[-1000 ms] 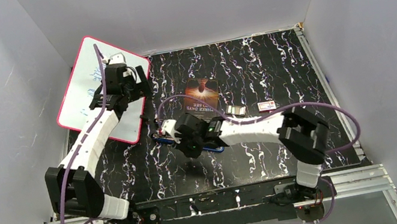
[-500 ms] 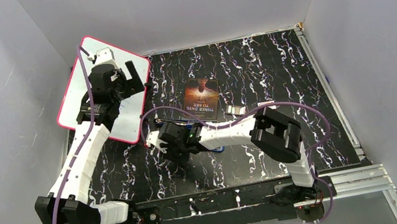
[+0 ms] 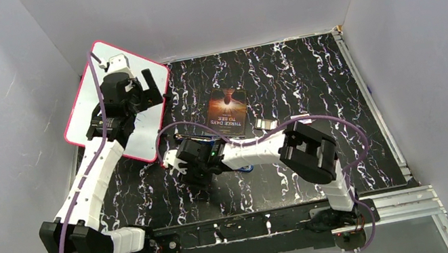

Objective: Load the staples into the stapler

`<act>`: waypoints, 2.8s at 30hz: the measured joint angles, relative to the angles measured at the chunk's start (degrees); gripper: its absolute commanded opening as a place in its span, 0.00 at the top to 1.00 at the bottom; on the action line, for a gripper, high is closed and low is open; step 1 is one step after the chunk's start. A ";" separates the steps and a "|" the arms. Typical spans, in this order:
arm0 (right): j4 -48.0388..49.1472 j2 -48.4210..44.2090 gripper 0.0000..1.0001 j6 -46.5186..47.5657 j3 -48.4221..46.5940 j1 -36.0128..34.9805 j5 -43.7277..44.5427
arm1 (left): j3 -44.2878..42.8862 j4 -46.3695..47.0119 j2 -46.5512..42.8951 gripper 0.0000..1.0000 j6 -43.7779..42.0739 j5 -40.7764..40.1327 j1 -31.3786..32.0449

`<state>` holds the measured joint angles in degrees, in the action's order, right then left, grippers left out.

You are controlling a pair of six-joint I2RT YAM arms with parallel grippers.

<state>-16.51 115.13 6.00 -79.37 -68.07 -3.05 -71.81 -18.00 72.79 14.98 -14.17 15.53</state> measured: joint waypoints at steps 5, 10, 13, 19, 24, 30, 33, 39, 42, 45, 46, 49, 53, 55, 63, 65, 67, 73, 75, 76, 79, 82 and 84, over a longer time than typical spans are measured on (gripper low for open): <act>2.25 -5.40 0.46 -2.05 3.96 -0.09 1.60 | 0.02 0.20 0.02 0.02 0.02 0.04 0.00; 11.15 -24.57 0.45 -8.70 12.09 2.95 12.68 | 0.13 2.25 1.07 0.03 0.09 1.79 0.00; 15.47 -33.70 0.50 -15.26 20.02 15.23 19.23 | 0.15 3.72 5.09 0.04 0.90 4.61 0.33; 8.94 -34.27 0.63 -23.02 25.42 34.12 25.29 | -0.83 5.53 16.55 0.07 -0.46 7.96 6.34; 7.98 -25.11 0.67 -25.75 21.84 38.77 21.59 | -2.08 7.32 19.56 0.09 -1.73 10.19 8.31; 5.60 -20.74 0.70 -27.56 21.68 39.45 19.06 | -0.70 8.96 19.80 0.10 -2.97 11.65 8.66; 5.35 -19.74 0.71 -28.33 20.68 39.45 17.81 | 0.33 8.96 19.80 0.10 -3.45 11.80 8.66; 5.46 -18.01 0.71 -28.96 20.26 39.47 16.15 | 0.85 9.05 19.80 0.10 -4.00 11.82 8.68; 5.46 -17.27 0.71 -29.42 20.24 39.47 15.74 | 0.85 9.05 19.80 0.10 -4.11 11.82 8.68; 5.46 -16.92 0.71 -29.77 20.22 39.47 15.43 | 0.85 9.05 19.78 0.10 -4.24 11.80 8.68; 5.46 -16.83 0.71 -29.83 20.20 39.47 15.30 | 0.87 9.05 19.78 0.10 -4.31 11.80 8.68; 5.46 -16.74 0.71 -30.03 20.17 39.47 15.26 | 0.90 9.05 19.78 0.10 -4.48 11.80 8.68; 5.46 -16.74 0.71 -30.51 19.89 39.47 15.21 | 0.96 9.05 19.78 0.10 -4.50 11.82 8.68; 5.46 -16.74 0.70 -31.19 19.47 39.45 14.93 | 0.96 9.05 19.78 0.10 -4.50 11.82 8.68; 4.35 -16.33 0.63 -34.36 15.78 37.88 16.61 | 0.96 9.05 19.61 0.09 -4.52 11.82 8.70; 4.02 -15.91 0.63 -34.86 15.37 37.13 17.16 | 0.96 9.05 19.50 0.09 -4.52 11.80 8.70; 3.78 -14.67 0.63 -35.65 14.80 36.44 17.99 | 0.98 9.05 19.39 0.09 -4.52 11.82 8.70; 1.01 -12.31 0.62 -36.54 14.49 35.26 20.90 | 1.16 9.05 19.23 0.09 -4.52 11.80 8.70; -0.04 -12.24 0.62 -36.92 14.10 35.19 21.90 | 1.16 9.05 19.23 0.09 -4.52 11.80 8.72; -0.24 -12.22 0.62 -37.00 13.88 35.15 22.45 | 1.16 9.03 19.23 0.09 -4.52 11.82 8.72; -0.50 -12.00 0.62 -37.20 13.31 35.04 23.21 | 1.18 9.05 19.23 0.08 -4.52 11.82 8.76; -0.55 -11.56 0.62 -37.27 13.09 34.93 23.32 | 1.18 9.03 19.23 0.09 -4.52 11.82 8.83; -0.55 -11.10 0.62 -37.27 13.05 34.82 23.32 | 1.18 9.03 19.23 0.09 -4.52 11.82 8.83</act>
<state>-17.06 104.03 -31.27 -66.32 -33.26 20.27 -70.63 -8.97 92.03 10.46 -2.35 24.36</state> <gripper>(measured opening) 0.374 0.913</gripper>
